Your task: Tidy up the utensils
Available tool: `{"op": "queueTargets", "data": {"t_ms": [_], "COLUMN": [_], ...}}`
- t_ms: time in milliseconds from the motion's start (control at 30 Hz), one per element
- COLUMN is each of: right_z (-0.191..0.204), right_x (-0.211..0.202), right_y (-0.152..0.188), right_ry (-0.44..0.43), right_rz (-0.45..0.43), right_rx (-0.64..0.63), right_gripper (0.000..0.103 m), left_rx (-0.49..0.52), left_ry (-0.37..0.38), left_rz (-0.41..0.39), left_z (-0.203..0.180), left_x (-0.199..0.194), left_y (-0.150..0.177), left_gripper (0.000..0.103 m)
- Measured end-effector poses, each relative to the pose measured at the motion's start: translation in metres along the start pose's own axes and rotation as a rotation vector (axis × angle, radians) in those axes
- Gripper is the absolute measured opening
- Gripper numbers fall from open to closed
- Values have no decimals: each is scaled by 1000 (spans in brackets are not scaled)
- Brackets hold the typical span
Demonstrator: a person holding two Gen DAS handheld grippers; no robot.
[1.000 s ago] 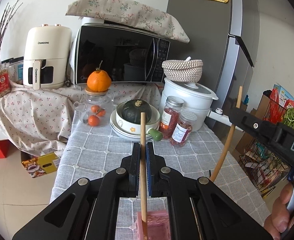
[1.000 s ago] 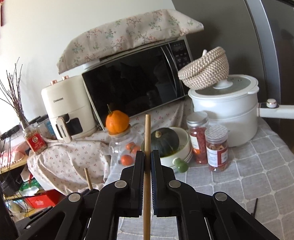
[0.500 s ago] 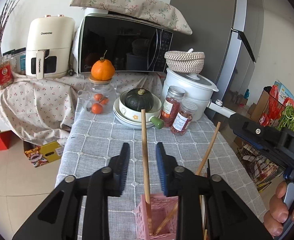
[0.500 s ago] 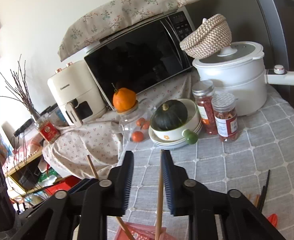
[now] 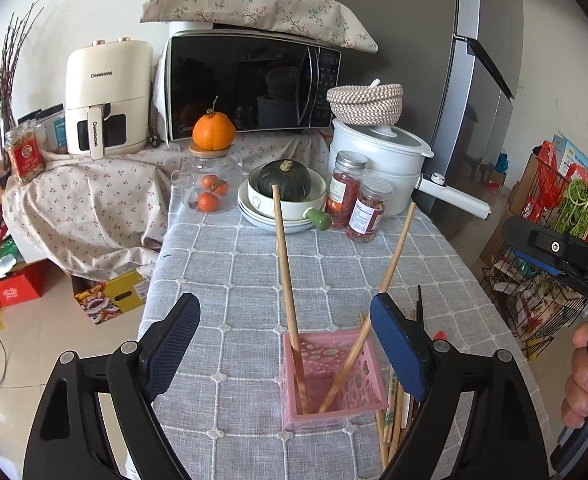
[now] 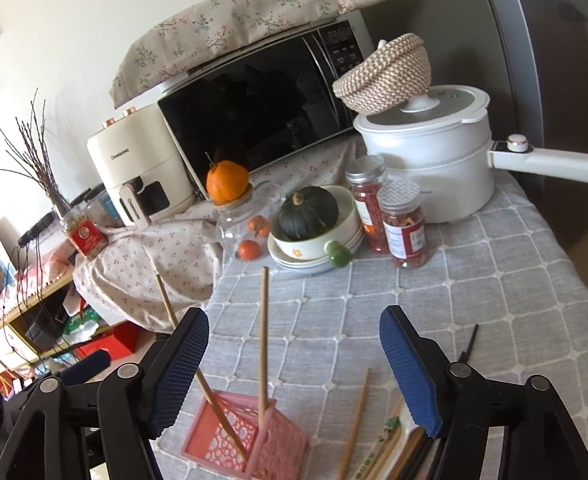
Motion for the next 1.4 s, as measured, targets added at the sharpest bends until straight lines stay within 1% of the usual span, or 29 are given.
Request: {"op": "queueTargets", "data": {"t_ms": [100, 167, 367, 567, 700, 767, 800, 867, 933, 967, 1033, 1067, 1133, 1267, 1400], "right_z": [-11, -20, -50, -86, -113, -125, -132, -144, -156, -162, -170, -173, -183, -200, -209], "right_x": [-10, -15, -26, -31, -33, -33, -33, -34, -36, -37, -39, -40, -43, -49, -54], "right_y": [7, 11, 28, 42, 51, 56, 59, 64, 67, 68, 68, 68, 68, 71, 74], "right_ry": [34, 60, 146, 214, 289, 313, 317, 316, 326, 330, 334, 340, 360, 376, 362], "right_rz": [25, 41, 115, 197, 262, 297, 314, 335, 351, 360, 372, 379, 390, 406, 413], "right_rx": [-11, -13, 2, 84, 151, 196, 224, 282, 326, 336, 340, 340, 345, 377, 401], "right_gripper": [81, 83, 85, 86, 86, 86, 86, 86, 86, 86, 86, 86, 86, 86, 86], "left_rx": [11, 23, 97, 175, 213, 227, 230, 241, 264, 286, 348, 370, 383, 387, 397], "left_ry": [2, 19, 50, 96, 131, 158, 177, 225, 265, 272, 246, 227, 195, 139, 64], "left_rz": [38, 56, 95, 153, 190, 222, 246, 319, 380, 400, 418, 428, 469, 561, 603], "left_z": [-5, -11, -37, -73, -97, -109, -116, -131, -150, -159, -178, -187, -200, -218, -227], "left_x": [-2, -3, -6, -5, -4, -2, -1, 3, 8, 11, 21, 29, 50, 99, 137], "left_y": [7, 11, 19, 31, 37, 39, 39, 40, 39, 38, 37, 37, 38, 48, 55], "left_gripper": [91, 91, 91, 91, 91, 90, 88, 81, 69, 65, 54, 52, 40, 35, 34]}}
Point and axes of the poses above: each gripper's, at about its wrist camera, not at the fingertips, and x roughly the way its jaws point, z to its left, y to its underside, the point moved 5 cm from there along x, roughly the way its jaws point, and after that the axes turned 12 degrees about -y, right-handed, at the moved point
